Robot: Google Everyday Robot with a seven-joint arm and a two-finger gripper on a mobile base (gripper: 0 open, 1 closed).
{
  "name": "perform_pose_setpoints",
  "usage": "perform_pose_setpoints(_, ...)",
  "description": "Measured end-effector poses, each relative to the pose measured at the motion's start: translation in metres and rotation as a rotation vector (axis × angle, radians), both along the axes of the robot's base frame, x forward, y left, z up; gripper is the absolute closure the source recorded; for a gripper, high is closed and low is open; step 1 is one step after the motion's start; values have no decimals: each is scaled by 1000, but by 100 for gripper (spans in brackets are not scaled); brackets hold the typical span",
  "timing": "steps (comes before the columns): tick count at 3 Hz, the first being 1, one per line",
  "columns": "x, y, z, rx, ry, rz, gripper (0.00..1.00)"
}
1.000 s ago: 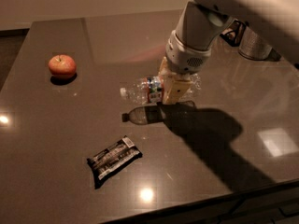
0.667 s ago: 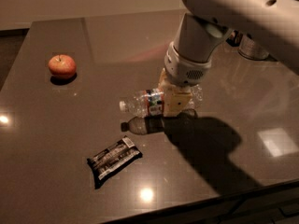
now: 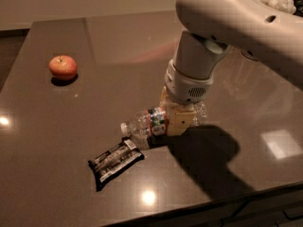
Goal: Move water bottle near rxbar chocolate
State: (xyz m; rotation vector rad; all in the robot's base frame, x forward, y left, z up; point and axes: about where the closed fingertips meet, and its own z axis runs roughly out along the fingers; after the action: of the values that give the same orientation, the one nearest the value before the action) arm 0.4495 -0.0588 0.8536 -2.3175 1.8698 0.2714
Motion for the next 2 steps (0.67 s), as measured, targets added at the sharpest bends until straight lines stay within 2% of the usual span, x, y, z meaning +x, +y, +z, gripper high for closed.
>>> perform_pose_setpoints(1, -8, 1, -5, -5, 17, 16, 59)
perform_pose_setpoints(2, -7, 2, -4, -4, 11, 16, 35)
